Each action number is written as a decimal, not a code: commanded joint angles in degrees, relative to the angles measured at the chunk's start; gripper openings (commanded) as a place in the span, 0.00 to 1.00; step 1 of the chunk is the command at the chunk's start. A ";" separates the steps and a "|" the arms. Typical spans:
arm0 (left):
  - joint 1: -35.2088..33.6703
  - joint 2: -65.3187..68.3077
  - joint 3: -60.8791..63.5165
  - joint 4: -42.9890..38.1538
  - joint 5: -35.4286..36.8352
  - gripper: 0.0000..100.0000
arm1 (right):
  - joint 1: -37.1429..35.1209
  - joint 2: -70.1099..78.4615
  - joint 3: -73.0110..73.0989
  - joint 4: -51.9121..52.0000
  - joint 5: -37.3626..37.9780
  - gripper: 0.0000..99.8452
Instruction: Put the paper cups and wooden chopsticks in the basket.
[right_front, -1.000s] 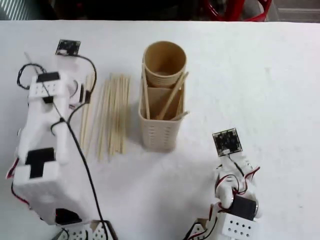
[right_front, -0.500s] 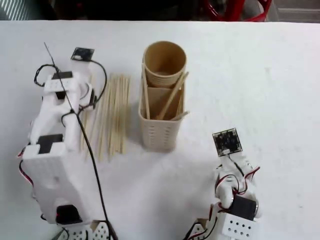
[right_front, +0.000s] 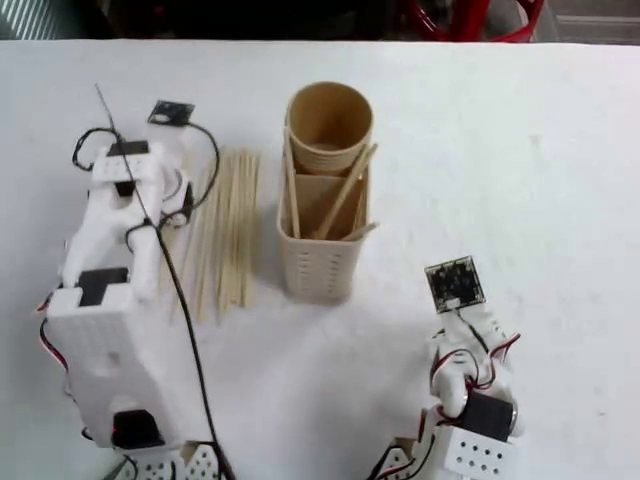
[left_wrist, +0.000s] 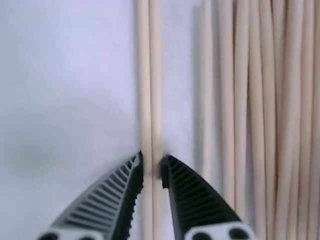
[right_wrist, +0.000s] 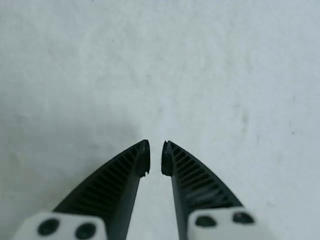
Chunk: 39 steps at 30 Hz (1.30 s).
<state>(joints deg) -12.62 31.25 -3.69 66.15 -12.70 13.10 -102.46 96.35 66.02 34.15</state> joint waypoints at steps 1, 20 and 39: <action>0.57 0.22 -1.49 2.11 -0.70 0.07 | 0.22 -0.31 0.53 0.22 0.26 0.06; 0.48 -0.57 -1.49 2.02 -0.79 0.02 | 0.22 -0.31 0.53 0.22 0.26 0.06; 0.57 -27.03 22.77 -11.96 0.97 0.02 | 0.22 -0.31 0.53 0.22 0.26 0.06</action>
<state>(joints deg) -12.44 12.79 15.47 57.71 -13.14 13.10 -102.46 96.35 66.02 34.15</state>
